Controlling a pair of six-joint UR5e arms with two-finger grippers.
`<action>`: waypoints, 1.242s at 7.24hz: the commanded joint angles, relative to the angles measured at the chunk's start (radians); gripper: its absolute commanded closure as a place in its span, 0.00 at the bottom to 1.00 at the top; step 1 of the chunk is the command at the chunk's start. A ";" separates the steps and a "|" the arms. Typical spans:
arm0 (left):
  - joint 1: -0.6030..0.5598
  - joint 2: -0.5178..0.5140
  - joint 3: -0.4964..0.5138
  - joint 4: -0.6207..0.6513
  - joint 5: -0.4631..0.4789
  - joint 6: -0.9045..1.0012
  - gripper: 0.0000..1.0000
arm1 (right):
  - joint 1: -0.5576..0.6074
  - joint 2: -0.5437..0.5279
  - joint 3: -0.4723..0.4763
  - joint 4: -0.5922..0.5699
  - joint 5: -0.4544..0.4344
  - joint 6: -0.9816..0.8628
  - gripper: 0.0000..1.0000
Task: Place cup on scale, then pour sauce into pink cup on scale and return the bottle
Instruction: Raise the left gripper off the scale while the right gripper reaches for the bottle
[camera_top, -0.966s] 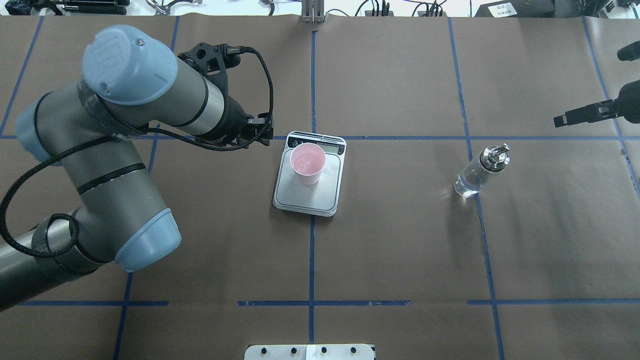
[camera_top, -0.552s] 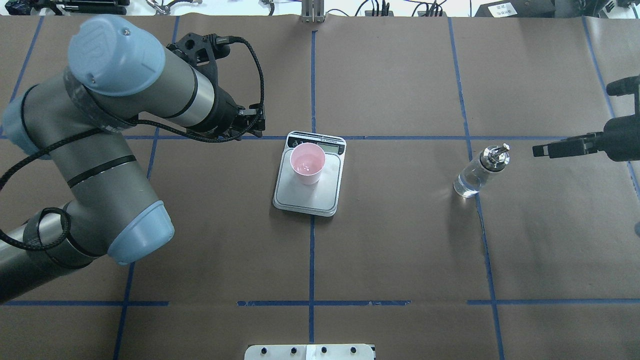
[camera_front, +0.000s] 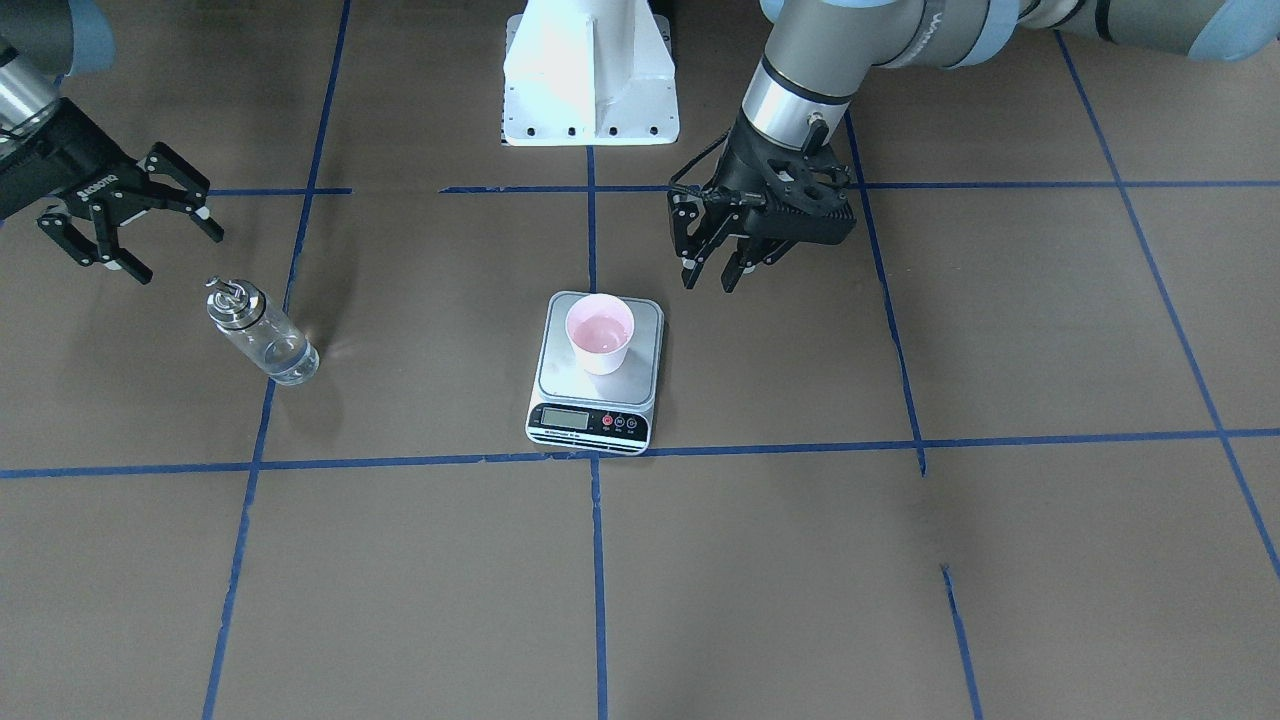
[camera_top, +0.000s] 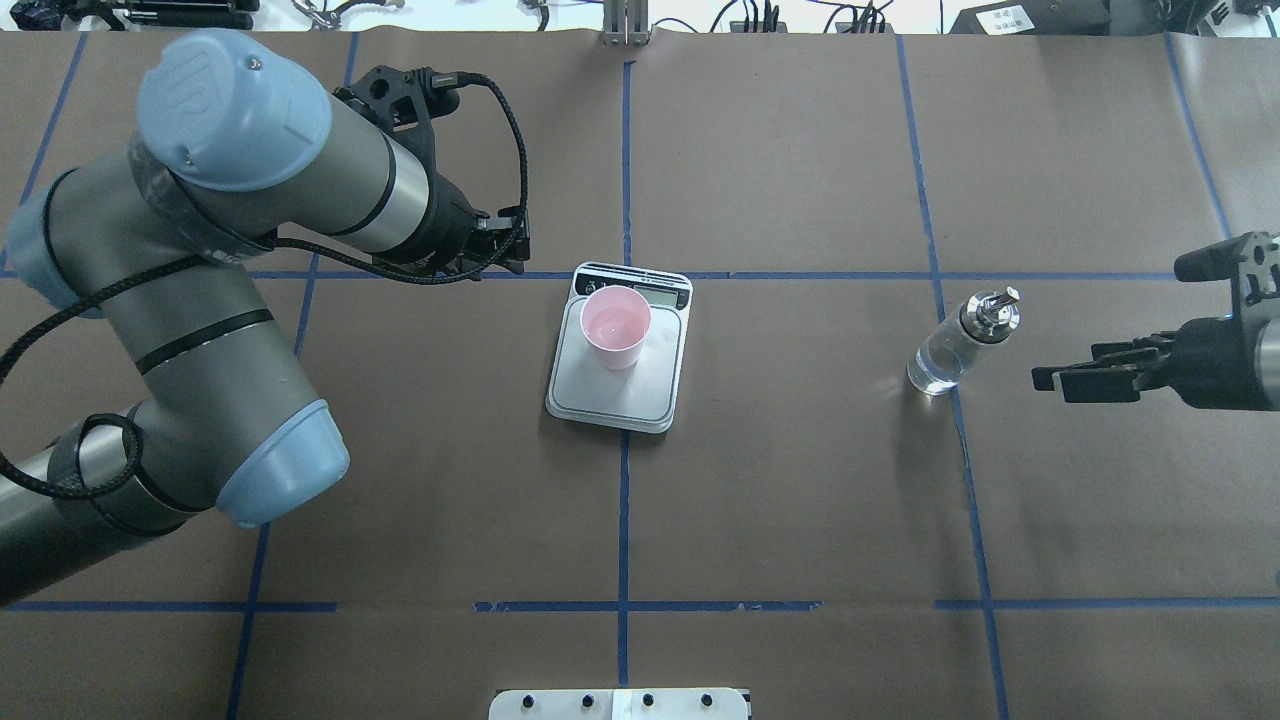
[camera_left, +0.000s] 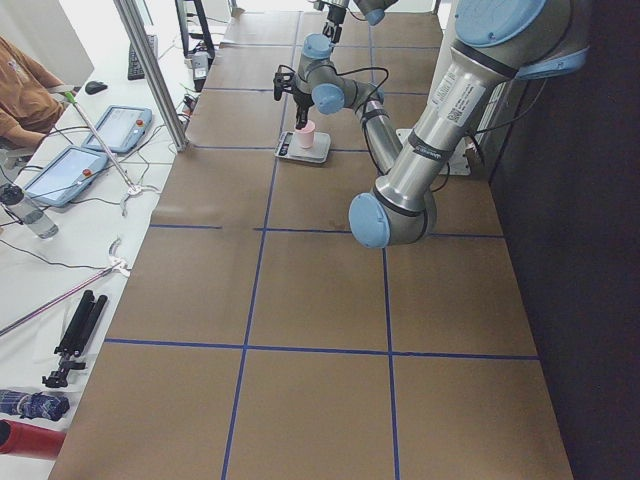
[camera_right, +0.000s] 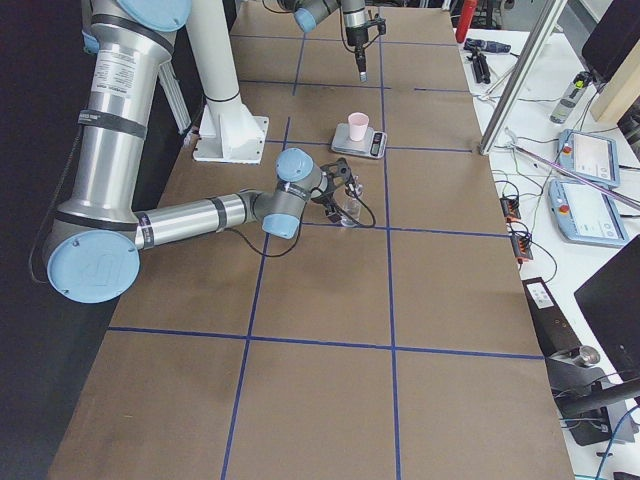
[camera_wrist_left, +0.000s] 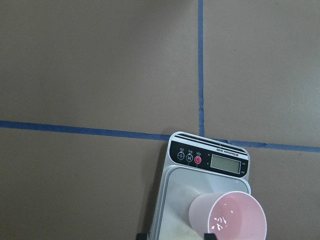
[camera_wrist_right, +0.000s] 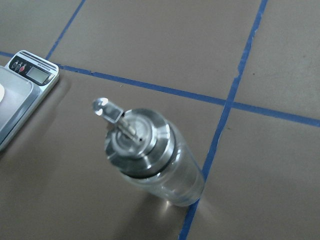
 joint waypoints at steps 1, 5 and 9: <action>-0.011 0.000 -0.006 0.000 -0.001 -0.002 0.52 | -0.249 -0.019 0.012 -0.011 -0.375 0.055 0.00; -0.032 0.001 -0.009 0.000 0.001 0.000 0.52 | -0.475 -0.010 0.008 -0.095 -0.872 0.301 0.00; -0.116 0.147 -0.043 -0.006 -0.002 0.337 0.48 | -0.495 0.036 -0.047 -0.103 -1.028 0.341 0.00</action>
